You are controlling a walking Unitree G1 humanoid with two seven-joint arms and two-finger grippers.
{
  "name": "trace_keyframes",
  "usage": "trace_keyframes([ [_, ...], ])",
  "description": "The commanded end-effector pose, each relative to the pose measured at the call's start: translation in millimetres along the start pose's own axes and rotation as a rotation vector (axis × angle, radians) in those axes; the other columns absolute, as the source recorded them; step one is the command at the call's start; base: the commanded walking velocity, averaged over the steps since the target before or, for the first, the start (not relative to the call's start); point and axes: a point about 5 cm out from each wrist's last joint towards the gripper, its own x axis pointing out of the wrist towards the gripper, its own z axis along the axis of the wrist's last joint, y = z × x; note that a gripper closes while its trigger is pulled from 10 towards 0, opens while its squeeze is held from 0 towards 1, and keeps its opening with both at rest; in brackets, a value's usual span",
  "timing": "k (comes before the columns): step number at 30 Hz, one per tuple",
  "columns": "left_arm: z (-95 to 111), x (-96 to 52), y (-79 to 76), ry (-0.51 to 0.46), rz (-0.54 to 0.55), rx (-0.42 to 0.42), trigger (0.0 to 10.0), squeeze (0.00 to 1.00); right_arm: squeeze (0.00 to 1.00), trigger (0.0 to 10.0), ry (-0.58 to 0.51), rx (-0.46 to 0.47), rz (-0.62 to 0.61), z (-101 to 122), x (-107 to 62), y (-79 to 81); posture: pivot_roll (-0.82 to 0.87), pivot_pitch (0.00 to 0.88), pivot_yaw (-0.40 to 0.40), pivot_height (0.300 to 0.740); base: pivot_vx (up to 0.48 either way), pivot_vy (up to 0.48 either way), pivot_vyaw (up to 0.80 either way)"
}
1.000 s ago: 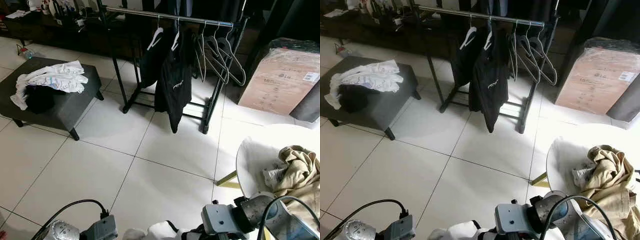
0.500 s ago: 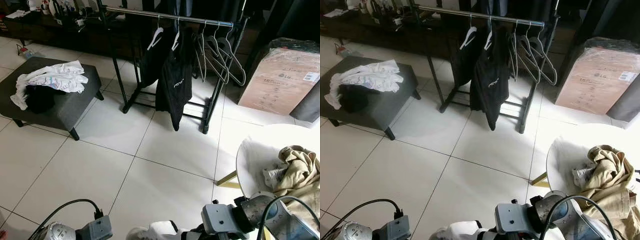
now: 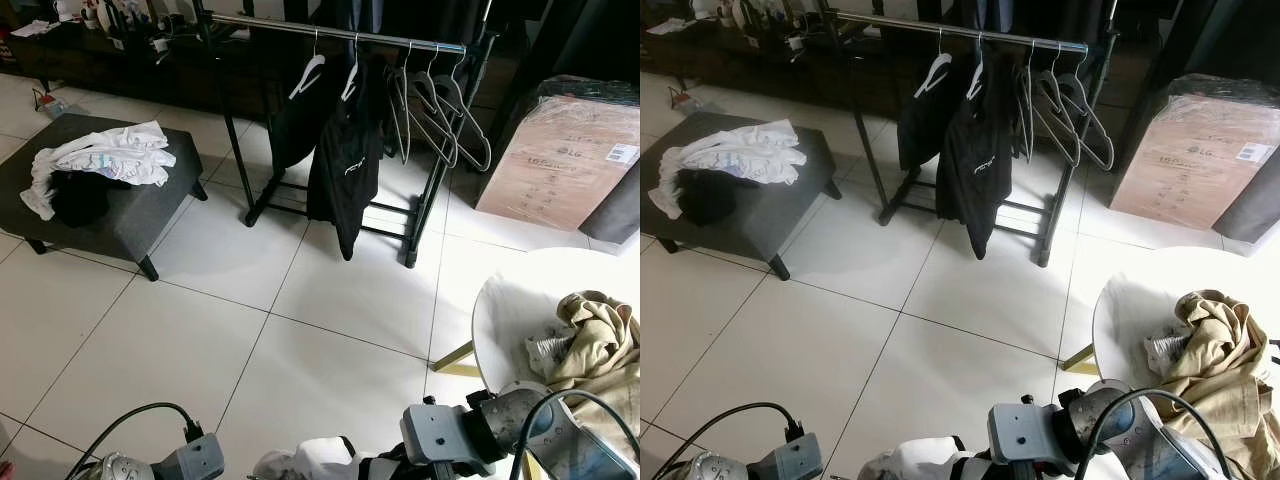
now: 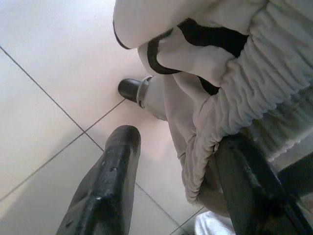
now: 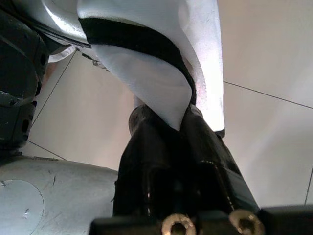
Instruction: Hang hanger
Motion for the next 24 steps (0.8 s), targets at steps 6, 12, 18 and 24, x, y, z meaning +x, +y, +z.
trace_keyframes([
  [6,-9.8,0.9,1.0,0.004,0.091,-0.081,10.0,0.0,0.0,0.0,-0.026,-0.003,-0.018,3.3,-3.0,-2.9,-0.07,0.21,-0.002,0.74,0.0,0.0,0.0],
  [12,-10.7,4.1,-0.2,-0.031,0.107,-0.161,10.0,0.0,0.0,0.0,-0.033,0.0,-0.01,5.0,-4.7,-2.5,-0.07,0.212,-0.005,0.74,0.0,0.0,0.0],
  [18,-2.5,3.5,4.4,-0.117,0.103,-0.198,10.0,0.0,0.0,0.0,-0.05,-0.001,0.012,8.5,-5.9,-0.4,-0.07,0.211,-0.006,0.74,0.0,0.0,0.0],
  [24,5.7,-3.2,0.5,-0.175,-0.042,-0.132,10.0,0.0,0.0,0.0,-0.047,-0.006,0.021,9.1,-7.2,0.9,-0.08,0.212,-0.009,0.74,0.0,0.0,0.0],
])
